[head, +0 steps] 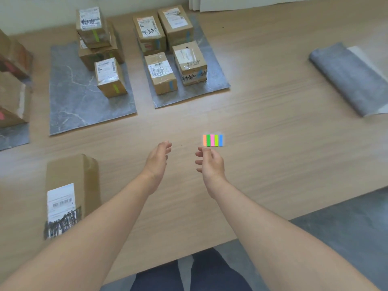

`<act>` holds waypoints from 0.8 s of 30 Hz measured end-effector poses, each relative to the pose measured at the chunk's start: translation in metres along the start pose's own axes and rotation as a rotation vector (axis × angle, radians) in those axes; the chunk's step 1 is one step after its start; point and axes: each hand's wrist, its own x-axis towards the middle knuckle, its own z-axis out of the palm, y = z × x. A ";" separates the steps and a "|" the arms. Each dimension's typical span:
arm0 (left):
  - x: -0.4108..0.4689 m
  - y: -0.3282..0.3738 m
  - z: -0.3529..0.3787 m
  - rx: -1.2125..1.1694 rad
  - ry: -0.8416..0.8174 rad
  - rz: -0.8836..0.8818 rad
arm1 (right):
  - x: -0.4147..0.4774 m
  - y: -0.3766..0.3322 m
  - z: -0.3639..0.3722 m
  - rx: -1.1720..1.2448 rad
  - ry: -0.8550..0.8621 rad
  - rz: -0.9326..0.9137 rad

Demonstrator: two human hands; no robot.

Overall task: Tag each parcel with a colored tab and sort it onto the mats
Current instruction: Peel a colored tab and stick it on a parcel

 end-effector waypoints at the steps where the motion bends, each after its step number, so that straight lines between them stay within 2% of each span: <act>1: 0.002 0.001 0.011 0.013 -0.026 0.001 | 0.006 -0.001 -0.007 -0.001 0.011 0.000; 8: 0.023 0.009 0.068 0.052 -0.182 -0.042 | 0.054 -0.001 -0.040 -0.149 0.132 -0.081; 14: 0.046 0.006 0.092 0.146 -0.195 0.059 | 0.101 -0.007 -0.056 -0.558 0.210 -0.321; 19: 0.052 0.003 0.095 0.257 -0.210 0.098 | 0.134 -0.012 -0.065 -0.847 0.130 -0.337; 21: 0.057 0.000 0.095 0.398 -0.244 0.205 | 0.143 -0.012 -0.071 -0.907 0.066 -0.340; 24: 0.064 -0.007 0.094 0.826 -0.310 0.440 | 0.152 -0.010 -0.075 -1.006 -0.030 -0.364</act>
